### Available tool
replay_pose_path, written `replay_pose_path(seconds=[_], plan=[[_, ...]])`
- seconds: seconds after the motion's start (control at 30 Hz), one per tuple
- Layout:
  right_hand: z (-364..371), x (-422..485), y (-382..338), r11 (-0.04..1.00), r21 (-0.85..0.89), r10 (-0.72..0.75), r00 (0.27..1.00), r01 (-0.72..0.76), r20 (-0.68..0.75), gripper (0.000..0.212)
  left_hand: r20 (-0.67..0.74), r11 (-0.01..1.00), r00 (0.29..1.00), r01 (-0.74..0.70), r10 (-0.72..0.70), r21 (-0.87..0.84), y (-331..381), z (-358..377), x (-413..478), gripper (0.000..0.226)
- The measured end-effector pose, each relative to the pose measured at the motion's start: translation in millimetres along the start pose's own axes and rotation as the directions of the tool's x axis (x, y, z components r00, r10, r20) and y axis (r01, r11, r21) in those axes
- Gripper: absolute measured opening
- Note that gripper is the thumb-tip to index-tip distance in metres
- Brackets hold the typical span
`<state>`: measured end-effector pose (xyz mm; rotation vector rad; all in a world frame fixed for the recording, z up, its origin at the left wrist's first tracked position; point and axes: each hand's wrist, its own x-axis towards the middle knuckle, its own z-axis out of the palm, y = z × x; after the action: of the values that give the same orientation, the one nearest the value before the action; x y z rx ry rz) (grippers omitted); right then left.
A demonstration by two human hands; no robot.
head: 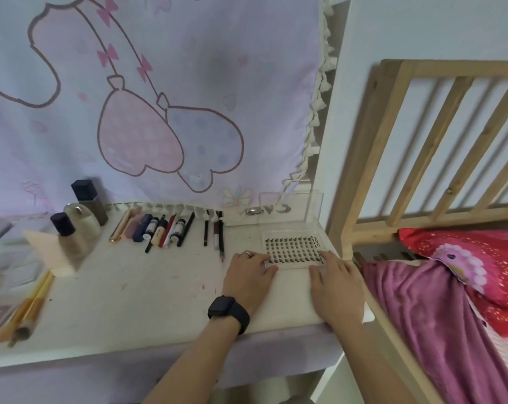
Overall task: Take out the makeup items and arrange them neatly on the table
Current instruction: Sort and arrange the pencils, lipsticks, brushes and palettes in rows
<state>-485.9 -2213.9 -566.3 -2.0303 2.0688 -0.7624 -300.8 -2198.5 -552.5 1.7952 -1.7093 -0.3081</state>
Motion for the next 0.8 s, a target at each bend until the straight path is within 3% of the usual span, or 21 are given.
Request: replay_pose_path(seconds=[0.3, 0.53, 0.63, 0.7, 0.8], plan=[[-6.8, -4.2, -7.1, 0.997, 0.036, 0.069, 0.997, -0.070, 0.026, 0.048, 0.026, 0.999, 0.998, 0.054, -0.053, -0.009, 1.6, -4.0, -2.5, 0.031], [-4.5, -9.0, -4.2, 1.000, 0.029, 0.007, 1.000, -0.006, -0.006, 0.046, 0.133, 0.994, 0.989, -0.074, 0.062, 0.086, -14.3, -22.5, -20.1, 0.040], [2.6, -16.5, -5.9, 0.994, 0.007, -0.109, 0.975, 0.112, -0.193, 0.036, 0.058, 0.987, 0.996, -0.082, 0.074, 0.140, -26.1, -41.7, -24.6, 0.039], [8.4, -27.1, -9.6, 0.967, -0.043, -0.252, 0.924, 0.250, -0.286, 0.042, -0.006, 0.984, 1.000, -0.018, 0.019, 0.176, -36.0, -56.9, -22.4, 0.038], [15.6, -48.6, -30.9, 0.926, -0.012, -0.367, 0.895, 0.376, -0.252, 0.042, -0.062, 0.966, 0.995, 0.085, -0.072, 0.246, -50.8, -76.2, -16.0, 0.034]])
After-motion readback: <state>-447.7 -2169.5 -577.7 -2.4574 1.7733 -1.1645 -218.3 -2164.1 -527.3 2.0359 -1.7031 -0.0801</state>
